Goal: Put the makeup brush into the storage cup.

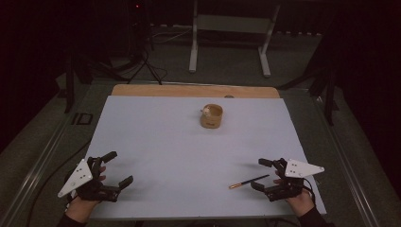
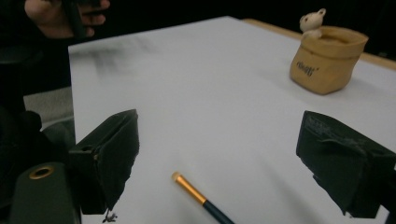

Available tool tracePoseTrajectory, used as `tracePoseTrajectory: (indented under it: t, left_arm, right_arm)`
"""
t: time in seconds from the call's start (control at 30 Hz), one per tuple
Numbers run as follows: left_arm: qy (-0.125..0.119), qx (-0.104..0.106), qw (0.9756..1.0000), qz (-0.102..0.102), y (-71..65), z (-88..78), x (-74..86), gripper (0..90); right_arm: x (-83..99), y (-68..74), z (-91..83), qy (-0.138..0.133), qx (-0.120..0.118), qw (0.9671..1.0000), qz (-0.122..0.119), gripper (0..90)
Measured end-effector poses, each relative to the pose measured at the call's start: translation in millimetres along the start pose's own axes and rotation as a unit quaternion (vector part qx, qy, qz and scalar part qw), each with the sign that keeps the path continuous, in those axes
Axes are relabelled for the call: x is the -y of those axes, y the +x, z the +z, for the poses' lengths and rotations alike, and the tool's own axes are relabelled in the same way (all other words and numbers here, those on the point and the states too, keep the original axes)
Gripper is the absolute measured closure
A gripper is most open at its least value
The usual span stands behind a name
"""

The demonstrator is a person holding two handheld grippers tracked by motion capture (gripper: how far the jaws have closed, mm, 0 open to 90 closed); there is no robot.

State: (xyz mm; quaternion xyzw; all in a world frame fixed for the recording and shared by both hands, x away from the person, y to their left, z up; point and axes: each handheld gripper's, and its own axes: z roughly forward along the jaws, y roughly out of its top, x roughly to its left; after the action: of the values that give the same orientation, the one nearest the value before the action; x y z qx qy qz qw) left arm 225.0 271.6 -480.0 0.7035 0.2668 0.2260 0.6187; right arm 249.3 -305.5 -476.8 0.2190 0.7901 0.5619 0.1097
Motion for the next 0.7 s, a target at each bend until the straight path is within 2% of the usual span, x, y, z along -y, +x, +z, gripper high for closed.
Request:
tracePoseTrajectory:
  t: [0.1,0.23,0.33,0.43,0.6,0.7]
  left_arm:
    - [-0.002,-0.001,1.0000,0.002,0.0,-1.1,-1.1,1.6]
    - [-0.005,-0.001,1.0000,0.002,0.1,-1.8,-2.2,1.6]
    - [-0.005,-0.002,1.0000,0.004,-0.1,-1.9,-2.4,1.6]
    - [-0.003,-0.002,1.0000,0.005,-0.2,-1.3,-2.4,1.6]
    - [-0.001,-0.002,1.0000,0.004,-0.5,-0.1,-2.0,1.6]
    - [0.000,-0.002,1.0000,0.005,-0.6,0.4,-1.9,1.6]
  right_arm:
    - [-6.5,1.3,-0.8,0.019,0.004,0.9998,-0.002,13.1]
    - [-13.6,0.0,-3.3,0.023,0.015,0.9996,-0.005,11.4]
    - [-17.2,-2.2,-4.2,0.038,0.011,0.9992,-0.006,11.4]
    - [-19.1,-4.0,-4.4,0.054,0.018,0.9982,-0.019,11.4]
    - [-16.2,-15.2,-5.2,0.068,-0.002,0.9975,-0.022,11.6]
    - [-11.5,-22.8,-6.3,0.082,-0.023,0.9961,-0.020,11.6]
